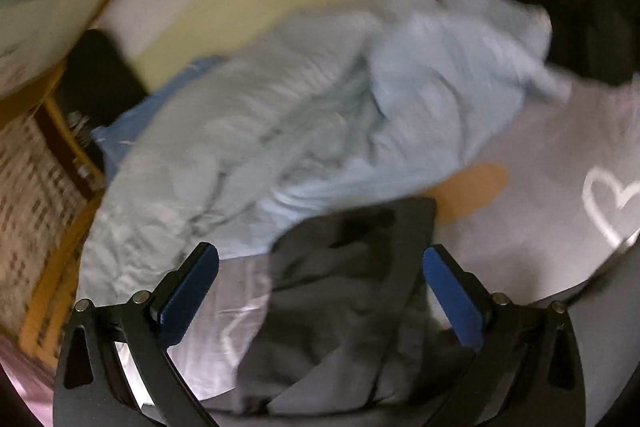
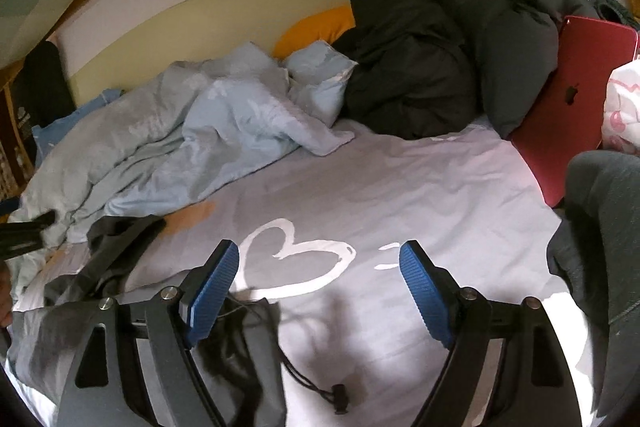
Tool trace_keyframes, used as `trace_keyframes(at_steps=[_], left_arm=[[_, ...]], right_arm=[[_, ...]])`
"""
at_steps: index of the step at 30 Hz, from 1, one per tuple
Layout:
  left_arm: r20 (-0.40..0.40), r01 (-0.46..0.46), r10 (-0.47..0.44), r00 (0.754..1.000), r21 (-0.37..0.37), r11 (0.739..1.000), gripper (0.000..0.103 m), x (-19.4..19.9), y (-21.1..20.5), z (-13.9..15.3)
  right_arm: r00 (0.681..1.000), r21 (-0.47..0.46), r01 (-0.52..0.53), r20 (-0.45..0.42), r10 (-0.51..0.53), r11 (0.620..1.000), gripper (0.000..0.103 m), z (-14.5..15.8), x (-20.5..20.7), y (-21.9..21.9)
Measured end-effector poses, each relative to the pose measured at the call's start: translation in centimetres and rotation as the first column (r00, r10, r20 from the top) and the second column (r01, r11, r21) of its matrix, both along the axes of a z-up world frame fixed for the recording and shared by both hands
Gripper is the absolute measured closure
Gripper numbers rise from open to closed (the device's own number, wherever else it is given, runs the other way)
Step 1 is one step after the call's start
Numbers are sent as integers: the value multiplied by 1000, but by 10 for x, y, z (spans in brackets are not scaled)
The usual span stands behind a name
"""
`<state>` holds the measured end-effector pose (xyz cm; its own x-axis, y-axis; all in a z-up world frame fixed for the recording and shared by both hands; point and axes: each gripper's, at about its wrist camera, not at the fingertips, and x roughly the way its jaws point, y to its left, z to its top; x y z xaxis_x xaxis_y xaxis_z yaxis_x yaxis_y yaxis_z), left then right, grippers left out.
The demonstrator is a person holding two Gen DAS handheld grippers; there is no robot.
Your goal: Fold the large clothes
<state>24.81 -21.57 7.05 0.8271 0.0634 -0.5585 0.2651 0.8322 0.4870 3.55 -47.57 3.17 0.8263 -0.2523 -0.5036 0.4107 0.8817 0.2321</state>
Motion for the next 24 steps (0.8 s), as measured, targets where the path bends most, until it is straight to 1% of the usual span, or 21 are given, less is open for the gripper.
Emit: trace_keyframes(at_steps=[2,4,5,7,8,9,11,12,13,14,15,16,17,18,19,20,21,22,24], left_arm=[[-71,-5,7,997,20,1000,1,21,-15,-19],[-153,-25,29,988,26,999,1,42,-20,-40],[-169,-26,31,985,35,999,1,46,-20,-46],[-181,-11,22,983,62,998,1,52,-23,-61],[-193,4,10,981,69,998,1,54,-26,-66],[-204,15,1,979,75,997,1,57,-30,-70],[-212,28,-8,977,94,995,1,67,-37,-75],[-227,54,-27,974,114,992,1,73,-41,-79],[-244,79,-38,969,159,984,1,77,-45,-87],[-230,69,-14,973,234,970,3,81,-47,-96],[-209,56,5,978,284,957,12,82,-47,-101],[-215,68,-5,977,285,956,33,81,-45,-101],[-244,87,-22,970,257,963,51,81,-42,-100],[-304,108,-45,952,192,975,99,82,-37,-97],[-383,120,-73,921,102,988,98,84,-30,-93],[-384,110,-81,920,55,992,98,82,-22,-84],[-310,90,-69,948,51,995,99,73,-15,-67],[-248,85,-77,966,24,996,99,61,-7,-48],[-154,96,-108,982,-80,992,99,27,21,-6]], right_arm=[[1000,13,-15,-20,16,1000,19,-6,5,-1],[999,19,-20,-44,21,1000,19,-11,11,-2],[999,20,-20,-49,21,1000,19,-12,13,-2],[998,24,45,-46,-43,999,19,-10,12,-5],[998,36,57,-37,-56,998,19,-8,10,-6],[999,66,37,-12,-36,997,19,-2,7,-8],[1000,75,-6,17,5,997,19,5,4,-8],[1000,37,-6,23,5,999,19,8,2,-5],[1000,-6,8,15,-8,1000,19,8,3,-3],[1000,-44,21,1,-21,999,19,7,4,0],[1000,-62,25,-11,-26,998,19,5,6,0],[999,-73,26,-29,-28,997,19,1,8,0],[999,-64,23,-41,-26,998,19,-2,11,-1],[999,-49,23,-44,-25,999,19,-4,12,-3],[999,-35,26,-43,-28,999,19,-4,12,-4],[999,-30,29,-45,-30,999,19,-4,11,-5],[998,-31,26,-49,-27,999,19,-3,11,-4],[999,-44,10,-52,-12,999,19,1,9,0],[1000,-89,-21,-19,19,996,19,10,2,10]])
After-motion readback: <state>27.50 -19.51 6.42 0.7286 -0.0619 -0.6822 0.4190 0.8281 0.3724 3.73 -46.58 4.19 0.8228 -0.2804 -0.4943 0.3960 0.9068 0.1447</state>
